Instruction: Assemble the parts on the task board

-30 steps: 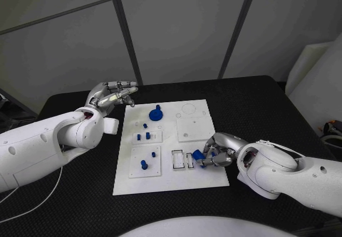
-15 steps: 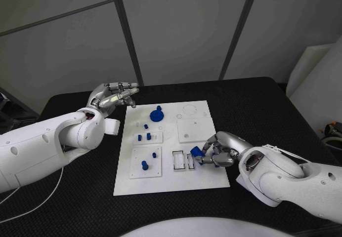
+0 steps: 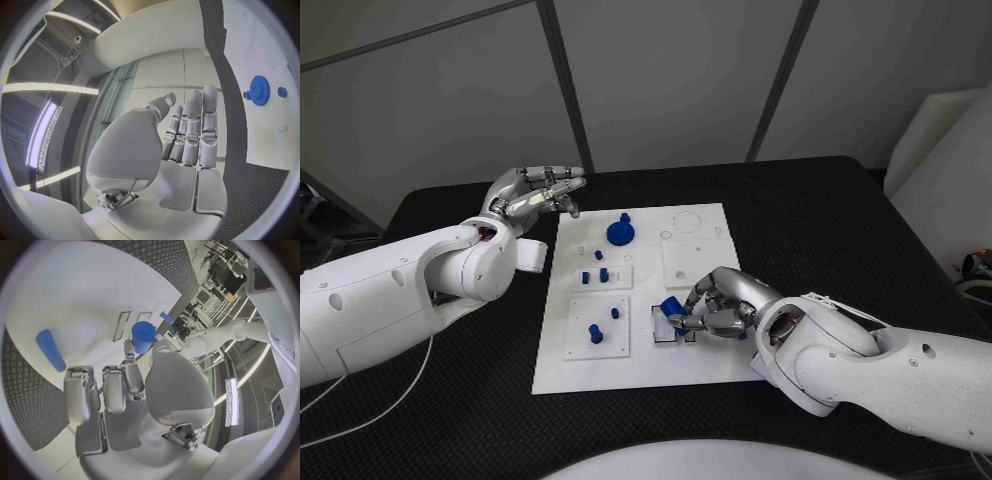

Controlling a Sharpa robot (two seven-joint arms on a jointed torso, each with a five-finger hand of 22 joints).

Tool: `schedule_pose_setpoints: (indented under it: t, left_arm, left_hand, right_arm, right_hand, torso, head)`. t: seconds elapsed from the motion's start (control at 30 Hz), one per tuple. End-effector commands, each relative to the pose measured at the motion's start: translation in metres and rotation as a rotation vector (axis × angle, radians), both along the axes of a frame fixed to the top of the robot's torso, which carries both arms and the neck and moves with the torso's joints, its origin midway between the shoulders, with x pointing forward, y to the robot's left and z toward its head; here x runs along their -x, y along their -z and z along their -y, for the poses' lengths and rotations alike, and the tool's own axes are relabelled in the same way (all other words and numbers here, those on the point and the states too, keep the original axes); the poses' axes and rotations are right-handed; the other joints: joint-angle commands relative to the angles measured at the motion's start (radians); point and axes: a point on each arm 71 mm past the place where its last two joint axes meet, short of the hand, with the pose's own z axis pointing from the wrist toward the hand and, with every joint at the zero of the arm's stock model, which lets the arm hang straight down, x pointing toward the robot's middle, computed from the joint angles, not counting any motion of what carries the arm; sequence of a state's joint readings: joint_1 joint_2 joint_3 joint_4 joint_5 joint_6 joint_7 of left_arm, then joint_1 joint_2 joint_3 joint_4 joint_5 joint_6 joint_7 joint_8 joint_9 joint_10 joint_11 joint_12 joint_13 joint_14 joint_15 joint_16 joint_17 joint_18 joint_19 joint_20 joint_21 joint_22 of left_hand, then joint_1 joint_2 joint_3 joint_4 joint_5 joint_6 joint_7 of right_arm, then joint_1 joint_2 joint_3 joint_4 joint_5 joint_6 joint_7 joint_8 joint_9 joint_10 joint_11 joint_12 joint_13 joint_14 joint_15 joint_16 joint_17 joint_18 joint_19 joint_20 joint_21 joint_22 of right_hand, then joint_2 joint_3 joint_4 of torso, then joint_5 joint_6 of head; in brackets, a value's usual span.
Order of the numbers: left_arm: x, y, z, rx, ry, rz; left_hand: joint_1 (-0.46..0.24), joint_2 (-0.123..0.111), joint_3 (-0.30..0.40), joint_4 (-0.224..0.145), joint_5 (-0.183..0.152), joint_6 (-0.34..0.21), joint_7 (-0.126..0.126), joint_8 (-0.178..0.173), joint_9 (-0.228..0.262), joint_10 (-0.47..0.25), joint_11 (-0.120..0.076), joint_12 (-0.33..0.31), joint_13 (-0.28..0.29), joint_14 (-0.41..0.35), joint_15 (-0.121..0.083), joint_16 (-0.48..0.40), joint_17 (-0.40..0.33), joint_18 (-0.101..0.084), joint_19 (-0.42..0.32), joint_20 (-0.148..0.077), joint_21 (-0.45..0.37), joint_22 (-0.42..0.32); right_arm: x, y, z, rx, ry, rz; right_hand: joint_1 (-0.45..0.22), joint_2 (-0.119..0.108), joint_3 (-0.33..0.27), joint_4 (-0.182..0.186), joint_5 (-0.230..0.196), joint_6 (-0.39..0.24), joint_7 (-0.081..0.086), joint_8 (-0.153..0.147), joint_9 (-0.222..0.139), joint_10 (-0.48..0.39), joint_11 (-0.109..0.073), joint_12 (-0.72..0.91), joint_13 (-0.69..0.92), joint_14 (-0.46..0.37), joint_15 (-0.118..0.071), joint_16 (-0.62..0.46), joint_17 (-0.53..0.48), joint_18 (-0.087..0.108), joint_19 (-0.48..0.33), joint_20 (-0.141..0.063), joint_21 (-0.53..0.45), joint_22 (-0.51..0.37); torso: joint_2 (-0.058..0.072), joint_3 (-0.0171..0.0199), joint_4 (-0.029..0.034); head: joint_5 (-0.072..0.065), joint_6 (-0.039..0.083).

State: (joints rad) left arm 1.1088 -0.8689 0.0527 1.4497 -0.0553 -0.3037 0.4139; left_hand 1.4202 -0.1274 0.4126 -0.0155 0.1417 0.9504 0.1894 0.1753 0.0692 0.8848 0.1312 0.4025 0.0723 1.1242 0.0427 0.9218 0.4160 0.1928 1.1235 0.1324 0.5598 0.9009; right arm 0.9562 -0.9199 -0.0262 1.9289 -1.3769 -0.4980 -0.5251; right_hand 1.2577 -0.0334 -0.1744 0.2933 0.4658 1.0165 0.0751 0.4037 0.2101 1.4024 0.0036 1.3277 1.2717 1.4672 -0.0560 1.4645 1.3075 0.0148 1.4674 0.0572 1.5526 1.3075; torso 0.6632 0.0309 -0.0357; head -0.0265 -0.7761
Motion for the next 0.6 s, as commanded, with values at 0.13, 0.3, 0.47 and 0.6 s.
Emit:
schedule_pose_setpoints:
  t: [0.13,0.3,0.47,0.6]
  left_arm:
    - [0.0002,-0.0013,0.0024,0.008,0.014,0.004]
    - [0.0002,-0.0013,0.0023,0.008,0.014,0.003]
    - [0.0003,-0.0013,0.0023,0.008,0.014,0.003]
    - [0.0002,-0.0013,0.0023,0.008,0.014,0.003]
  left_hand:
    - [0.001,0.009,-0.002,-0.002,-0.005,-0.002,0.003,0.005,-0.001,-0.007,0.001,0.005,-0.002,-0.006,-0.001,0.004,-0.001,-0.011,-0.006,0.0,-0.003,0.002]
    - [0.001,0.009,-0.002,-0.002,-0.005,-0.002,0.003,0.005,-0.001,-0.007,0.001,0.005,-0.002,-0.006,-0.001,0.004,-0.001,-0.011,-0.006,0.0,-0.003,0.002]
    - [0.0,0.01,-0.003,-0.001,-0.005,-0.003,0.003,0.005,-0.001,-0.01,0.001,0.006,-0.002,-0.007,-0.001,0.005,-0.002,-0.011,-0.007,0.0,-0.003,0.002]
    - [0.0,0.01,-0.003,-0.001,-0.005,-0.003,0.003,0.005,-0.001,-0.01,0.001,0.006,-0.002,-0.007,-0.001,0.005,-0.002,-0.011,-0.007,0.0,-0.003,0.002]
  right_arm:
    - [-0.002,0.0062,-0.0078,0.025,-0.029,-0.057]
    - [-0.0034,0.0092,-0.0099,0.042,-0.031,-0.076]
    - [-0.004,0.0107,-0.0116,0.052,-0.033,-0.085]
    - [-0.0051,0.011,-0.0118,0.055,-0.026,-0.082]
  right_hand:
    - [-0.025,0.007,-0.015,-0.001,-0.018,0.021,-0.007,0.019,0.013,0.005,-0.009,-0.006,0.002,0.066,-0.011,0.001,0.078,-0.008,0.087,-0.009,0.002,0.242]
    - [-0.037,0.012,-0.023,0.0,-0.026,0.027,-0.012,0.031,0.022,0.006,-0.013,-0.009,0.003,0.066,-0.015,0.0,0.078,-0.008,0.087,-0.012,0.002,0.242]
    - [-0.053,0.013,-0.033,0.0,-0.036,0.028,-0.014,0.04,0.031,0.005,-0.015,-0.014,0.002,0.066,-0.017,-0.001,0.076,-0.008,0.086,-0.015,0.001,0.241]
    - [-0.094,0.005,-0.052,0.0,-0.09,0.024,-0.016,0.052,0.042,0.0,-0.016,-0.026,-0.005,0.064,-0.019,-0.006,0.069,-0.006,0.081,-0.017,-0.004,0.235]
  torso:
    - [-0.001,0.0003,-0.0006]
    - [-0.002,-0.0003,-0.0012]
    - [-0.001,0.0003,-0.0033]
    - [-0.001,0.0002,-0.0031]
  head:
    - [0.006,-0.001]
    - [0.009,-0.003]
    - [0.011,-0.002]
    - [0.011,-0.002]
